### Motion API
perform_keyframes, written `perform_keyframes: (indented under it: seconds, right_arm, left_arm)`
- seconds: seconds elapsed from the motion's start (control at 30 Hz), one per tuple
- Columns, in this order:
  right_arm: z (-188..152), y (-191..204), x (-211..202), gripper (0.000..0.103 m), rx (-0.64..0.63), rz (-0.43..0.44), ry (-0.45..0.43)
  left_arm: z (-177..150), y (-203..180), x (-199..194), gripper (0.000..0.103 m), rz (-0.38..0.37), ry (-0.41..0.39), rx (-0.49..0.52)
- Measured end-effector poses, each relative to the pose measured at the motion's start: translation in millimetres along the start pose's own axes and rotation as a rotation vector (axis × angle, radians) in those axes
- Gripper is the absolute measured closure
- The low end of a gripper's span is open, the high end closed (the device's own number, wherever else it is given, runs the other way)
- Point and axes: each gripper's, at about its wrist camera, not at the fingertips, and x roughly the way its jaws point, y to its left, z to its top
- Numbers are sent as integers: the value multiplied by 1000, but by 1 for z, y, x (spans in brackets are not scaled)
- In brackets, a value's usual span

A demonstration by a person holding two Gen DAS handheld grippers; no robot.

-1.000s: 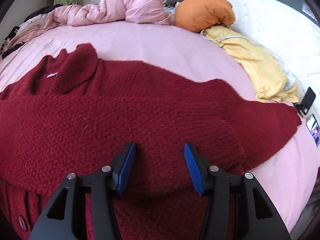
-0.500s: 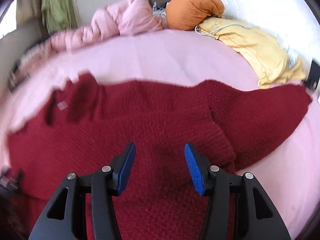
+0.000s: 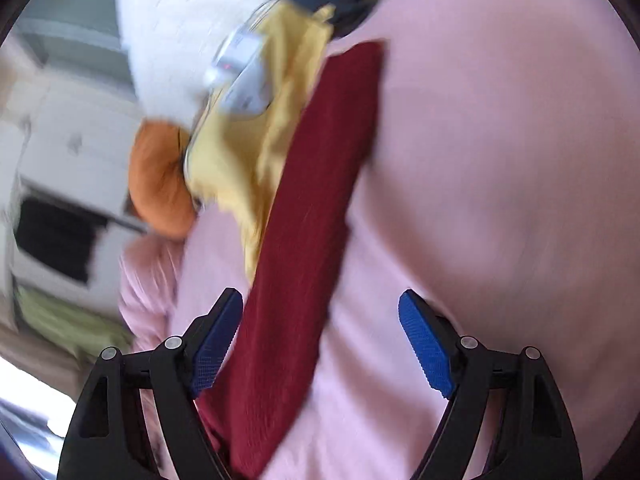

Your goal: Fold clothes

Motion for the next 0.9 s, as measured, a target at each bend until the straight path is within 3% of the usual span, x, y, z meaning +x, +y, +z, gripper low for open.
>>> perform_keyframes:
  seconds: [0.07, 0.2, 0.33, 0.37, 0.4, 0.47, 0.57, 0.7, 0.9]
  right_arm:
    - [17, 1, 9, 22, -18, 25, -34]
    - [42, 16, 53, 22, -89, 23, 10]
    - [61, 25, 85, 25, -99, 38, 0]
    - [65, 26, 91, 37, -99, 24, 2]
    - [71, 27, 98, 62, -96, -12, 10]
    - [82, 14, 103, 93, -32, -70, 18]
    - [80, -3, 99, 95, 16, 3, 3]
    - [55, 47, 86, 95, -246, -153, -38]
    - [-24, 155, 42, 95, -465, 16, -39]
  left_arm:
    - [0, 0, 0, 0, 1, 0, 0]
    - [-1, -1, 0, 0, 5, -2, 1]
    - [-1, -2, 0, 0, 8, -3, 2]
    - [-1, -2, 0, 0, 9, -3, 3]
    - [-1, -2, 0, 0, 9, -3, 3]
    - [0, 0, 0, 0, 9, -2, 5]
    - [1, 1, 1, 0, 8, -1, 9]
    - [1, -2, 1, 0, 12, -1, 8]
    - [1, -2, 2, 0, 20, 10, 12]
